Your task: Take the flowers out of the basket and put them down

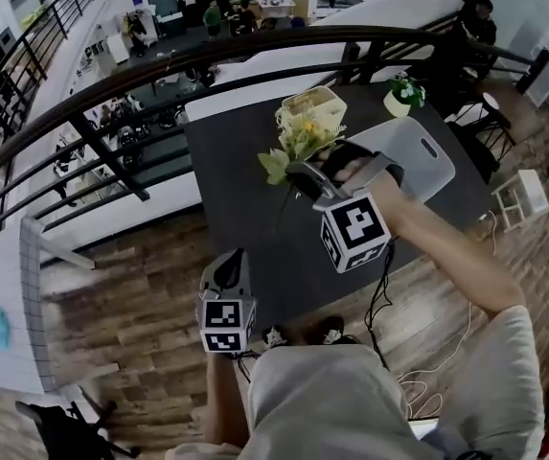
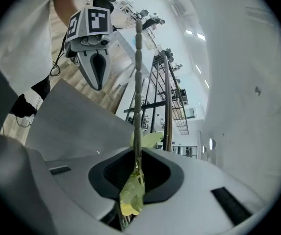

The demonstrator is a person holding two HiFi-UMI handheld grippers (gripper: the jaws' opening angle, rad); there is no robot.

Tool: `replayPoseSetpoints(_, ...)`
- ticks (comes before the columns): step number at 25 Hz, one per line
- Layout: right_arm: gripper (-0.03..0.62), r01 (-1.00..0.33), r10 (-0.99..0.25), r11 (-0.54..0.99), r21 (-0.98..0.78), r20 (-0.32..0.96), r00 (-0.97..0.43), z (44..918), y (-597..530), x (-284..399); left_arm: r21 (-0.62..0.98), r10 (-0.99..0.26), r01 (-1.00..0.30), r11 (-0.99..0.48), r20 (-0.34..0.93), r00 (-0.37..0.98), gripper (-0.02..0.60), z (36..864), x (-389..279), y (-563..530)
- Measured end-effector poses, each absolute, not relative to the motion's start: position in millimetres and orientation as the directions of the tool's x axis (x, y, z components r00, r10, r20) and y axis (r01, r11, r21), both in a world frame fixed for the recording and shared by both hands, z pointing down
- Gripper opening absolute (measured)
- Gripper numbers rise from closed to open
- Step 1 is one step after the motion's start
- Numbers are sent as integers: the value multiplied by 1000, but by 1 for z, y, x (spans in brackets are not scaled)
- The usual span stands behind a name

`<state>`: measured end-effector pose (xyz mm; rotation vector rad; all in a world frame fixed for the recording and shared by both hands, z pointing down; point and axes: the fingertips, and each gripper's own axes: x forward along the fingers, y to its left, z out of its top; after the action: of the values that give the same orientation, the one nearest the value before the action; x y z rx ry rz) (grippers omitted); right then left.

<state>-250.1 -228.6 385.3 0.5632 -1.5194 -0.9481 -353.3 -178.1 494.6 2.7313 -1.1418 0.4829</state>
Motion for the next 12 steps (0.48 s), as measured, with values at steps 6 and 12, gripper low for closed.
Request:
replayPoseSetpoints(6,69,275,-738,553,786,616,-275,455,-216,-300,12,-664,-715,-699,360,655,23,506,-382,-192)
replayPoseSetpoints(12,69,456,-671,563,689,704,-233,558,-219,-301,57,-620,-689,-722,390,681,23,529,-383,-203)
